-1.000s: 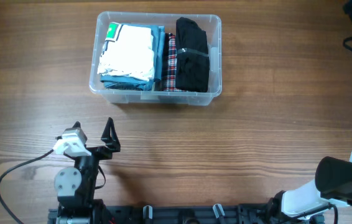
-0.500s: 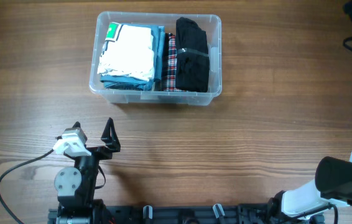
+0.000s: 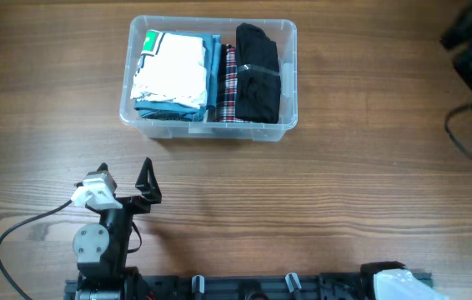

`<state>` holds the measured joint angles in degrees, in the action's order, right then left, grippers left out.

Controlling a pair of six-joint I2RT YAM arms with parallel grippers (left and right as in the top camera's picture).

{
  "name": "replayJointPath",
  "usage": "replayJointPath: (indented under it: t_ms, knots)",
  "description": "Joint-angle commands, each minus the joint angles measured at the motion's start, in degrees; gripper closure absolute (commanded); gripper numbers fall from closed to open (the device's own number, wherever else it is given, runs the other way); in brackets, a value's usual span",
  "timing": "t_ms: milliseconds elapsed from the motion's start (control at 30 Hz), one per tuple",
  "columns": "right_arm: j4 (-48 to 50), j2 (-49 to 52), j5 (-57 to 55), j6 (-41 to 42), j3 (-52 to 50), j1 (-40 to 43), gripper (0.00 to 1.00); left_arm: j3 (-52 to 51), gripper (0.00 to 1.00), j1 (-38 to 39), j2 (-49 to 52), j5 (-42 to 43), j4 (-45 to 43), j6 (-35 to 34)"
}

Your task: Pack container

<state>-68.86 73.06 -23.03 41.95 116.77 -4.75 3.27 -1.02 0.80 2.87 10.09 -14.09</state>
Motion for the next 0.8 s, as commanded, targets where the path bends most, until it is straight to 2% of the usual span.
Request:
replayJointPath:
  t_ms: [0, 67, 100, 133, 200, 300, 400, 467, 567, 767]
  knots:
    - [10.6, -7.8, -1.0, -4.5, -14.1, -0.2, 0.0, -0.4, 0.0, 0.4, -0.5, -0.3, -0.1, 0.3]
    - [35.4, -19.0, 16.3, -28.5, -35.2, -0.2, 0.0, -0.4, 0.0, 0.4, -0.5, -0.3, -0.1, 0.3]
    - [43.5, -22.8, 22.3, -35.4, -42.6, -0.2, 0.0, -0.4, 0.0, 0.4, -0.5, -0.3, -0.1, 0.3]
    - [53.1, -27.9, 26.1, -38.9, -52.7, -0.2, 0.0, -0.4, 0.0, 0.4, -0.5, -0.3, -0.1, 0.3]
    - [64.8, -36.4, 23.7, -35.6, -68.1, -0.2, 0.0, -0.4, 0.0, 0.4, -0.5, -0.3, -0.1, 0.3]
    - [75.5, -47.3, 20.0, -29.9, -85.5, -0.2, 0.0, -0.4, 0.0, 0.4, -0.5, -0.3, -0.1, 0.3]
    - [79.9, -56.5, 21.6, -30.0, -99.0, -0.2, 0.0, -0.4, 0.0, 0.4, -0.5, -0.3, -0.1, 0.3]
    - [80.0, -60.6, 23.0, -31.5, -104.2, -0.2, 0.0, -0.4, 0.0, 0.4, -0.5, -0.3, -0.1, 0.3]
    - [80.2, -65.1, 25.9, -37.0, -109.4, -0.2, 0.0, -0.4, 0.0, 0.4, -0.5, -0.3, -0.1, 0.3]
    - [75.9, -70.5, 26.4, -37.5, -113.9, -0.2, 0.0, -0.4, 0.0, 0.4, -0.5, -0.3, -0.1, 0.3]
